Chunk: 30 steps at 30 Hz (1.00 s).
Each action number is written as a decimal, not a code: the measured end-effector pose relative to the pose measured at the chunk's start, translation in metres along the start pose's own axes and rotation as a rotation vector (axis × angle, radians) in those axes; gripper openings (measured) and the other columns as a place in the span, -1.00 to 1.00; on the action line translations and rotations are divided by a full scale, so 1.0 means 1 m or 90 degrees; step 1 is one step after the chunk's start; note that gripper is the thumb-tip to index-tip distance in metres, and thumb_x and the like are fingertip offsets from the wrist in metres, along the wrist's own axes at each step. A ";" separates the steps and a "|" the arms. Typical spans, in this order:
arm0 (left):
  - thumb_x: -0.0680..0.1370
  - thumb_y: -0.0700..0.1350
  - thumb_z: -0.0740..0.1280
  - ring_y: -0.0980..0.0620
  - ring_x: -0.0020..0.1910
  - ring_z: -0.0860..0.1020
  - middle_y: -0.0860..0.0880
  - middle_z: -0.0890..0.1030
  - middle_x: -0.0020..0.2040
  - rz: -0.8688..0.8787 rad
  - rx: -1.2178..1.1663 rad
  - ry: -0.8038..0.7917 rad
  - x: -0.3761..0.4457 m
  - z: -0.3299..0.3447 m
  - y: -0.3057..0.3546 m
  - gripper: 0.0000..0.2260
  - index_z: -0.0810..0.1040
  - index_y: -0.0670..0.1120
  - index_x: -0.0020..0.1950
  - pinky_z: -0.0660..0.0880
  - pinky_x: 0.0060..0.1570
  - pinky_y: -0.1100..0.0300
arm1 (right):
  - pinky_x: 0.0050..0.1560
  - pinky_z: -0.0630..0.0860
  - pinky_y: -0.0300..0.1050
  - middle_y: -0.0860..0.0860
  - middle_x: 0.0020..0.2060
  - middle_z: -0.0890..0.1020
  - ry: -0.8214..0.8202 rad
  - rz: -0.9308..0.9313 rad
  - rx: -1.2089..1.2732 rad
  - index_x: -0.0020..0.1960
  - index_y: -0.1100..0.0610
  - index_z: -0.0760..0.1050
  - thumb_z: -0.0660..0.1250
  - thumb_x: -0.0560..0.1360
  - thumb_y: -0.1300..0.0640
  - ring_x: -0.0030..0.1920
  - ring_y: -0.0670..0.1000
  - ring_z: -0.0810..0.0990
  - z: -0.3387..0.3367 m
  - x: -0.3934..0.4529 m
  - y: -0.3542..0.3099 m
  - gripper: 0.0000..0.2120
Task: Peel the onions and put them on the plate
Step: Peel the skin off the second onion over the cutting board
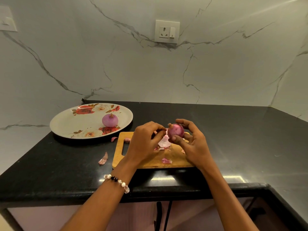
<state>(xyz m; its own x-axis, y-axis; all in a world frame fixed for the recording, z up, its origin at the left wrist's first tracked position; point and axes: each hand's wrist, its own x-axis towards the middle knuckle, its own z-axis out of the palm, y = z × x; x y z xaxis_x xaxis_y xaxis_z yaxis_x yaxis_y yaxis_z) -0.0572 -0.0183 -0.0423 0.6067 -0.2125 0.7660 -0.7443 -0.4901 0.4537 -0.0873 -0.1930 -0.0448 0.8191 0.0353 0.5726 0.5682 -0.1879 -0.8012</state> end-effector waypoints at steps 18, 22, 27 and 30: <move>0.44 -0.01 0.43 0.20 -0.21 0.57 0.01 0.65 -0.09 0.000 -0.074 0.070 0.003 -0.005 0.007 -0.79 0.67 -0.10 -0.02 0.53 -0.24 0.42 | 0.04 0.64 -0.08 0.10 0.22 0.56 -0.040 0.045 0.069 0.28 0.05 0.48 0.39 0.45 0.19 0.12 0.10 0.67 -0.001 0.000 0.000 -0.60; 0.44 -0.08 0.46 0.12 -0.19 0.58 0.00 0.63 -0.06 -0.016 -0.100 0.039 0.003 -0.004 0.008 -0.82 0.66 -0.09 0.01 0.54 -0.26 0.38 | 0.08 0.63 -0.09 0.01 0.20 0.58 -0.013 0.002 -0.026 0.24 0.03 0.51 0.53 0.37 0.18 0.11 0.05 0.64 -0.003 0.000 0.004 -0.53; 0.44 -0.12 0.47 0.10 -0.20 0.59 -0.02 0.65 -0.09 -0.076 -0.115 0.021 0.003 -0.001 0.007 -0.86 0.67 -0.12 -0.03 0.52 -0.24 0.40 | -0.02 0.63 -0.21 0.00 0.13 0.51 0.024 -0.071 -0.102 0.09 -0.08 0.51 0.60 0.30 0.30 0.11 -0.02 0.59 -0.001 0.000 0.006 -0.50; 0.44 -0.12 0.48 0.10 -0.21 0.59 -0.01 0.64 -0.09 -0.107 -0.111 0.020 0.003 0.000 0.007 -0.85 0.67 -0.14 -0.04 0.53 -0.24 0.40 | -0.02 0.63 -0.24 -0.02 0.12 0.49 0.034 -0.086 -0.122 0.06 -0.11 0.51 0.61 0.29 0.30 0.13 0.03 0.58 0.000 0.001 0.007 -0.49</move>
<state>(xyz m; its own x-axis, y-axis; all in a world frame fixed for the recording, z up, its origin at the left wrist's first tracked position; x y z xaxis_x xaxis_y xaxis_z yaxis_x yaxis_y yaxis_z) -0.0603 -0.0225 -0.0369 0.7188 -0.1133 0.6859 -0.6726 -0.3627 0.6450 -0.0830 -0.1942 -0.0496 0.7289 0.0220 0.6843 0.6423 -0.3680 -0.6723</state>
